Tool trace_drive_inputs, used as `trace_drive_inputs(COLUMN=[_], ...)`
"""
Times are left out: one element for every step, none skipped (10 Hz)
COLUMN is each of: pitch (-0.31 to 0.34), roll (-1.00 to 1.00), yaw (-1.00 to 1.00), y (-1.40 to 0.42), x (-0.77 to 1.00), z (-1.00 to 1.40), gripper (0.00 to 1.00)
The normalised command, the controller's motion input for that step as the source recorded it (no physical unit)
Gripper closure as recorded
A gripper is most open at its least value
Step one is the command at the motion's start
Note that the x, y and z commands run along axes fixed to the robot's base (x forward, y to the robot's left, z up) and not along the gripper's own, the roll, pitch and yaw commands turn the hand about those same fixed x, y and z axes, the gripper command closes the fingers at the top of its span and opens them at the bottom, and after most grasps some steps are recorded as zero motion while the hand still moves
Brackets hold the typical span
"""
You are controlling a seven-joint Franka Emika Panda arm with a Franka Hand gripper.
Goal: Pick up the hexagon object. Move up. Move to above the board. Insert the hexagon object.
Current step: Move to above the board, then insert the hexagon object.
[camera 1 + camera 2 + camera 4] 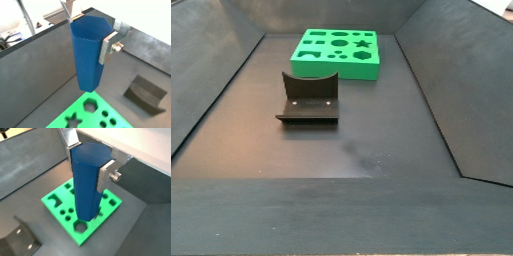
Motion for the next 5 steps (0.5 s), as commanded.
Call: trace_drive_inputs(pitch=[0.124,0.124,0.112,0.098,0.0], roll=[0.01,0.02,0.03,0.04,0.0], yaw=[0.01,0.01,0.01,0.01,0.0], y=[-0.83,-0.55,-0.33,-0.2,0.0], x=[0.28,0.22,0.16,0.11,0.0], z=[0.18,0.12,0.08,0.05,-0.02], gripper=[1.0,1.0,1.0,1.0,1.0])
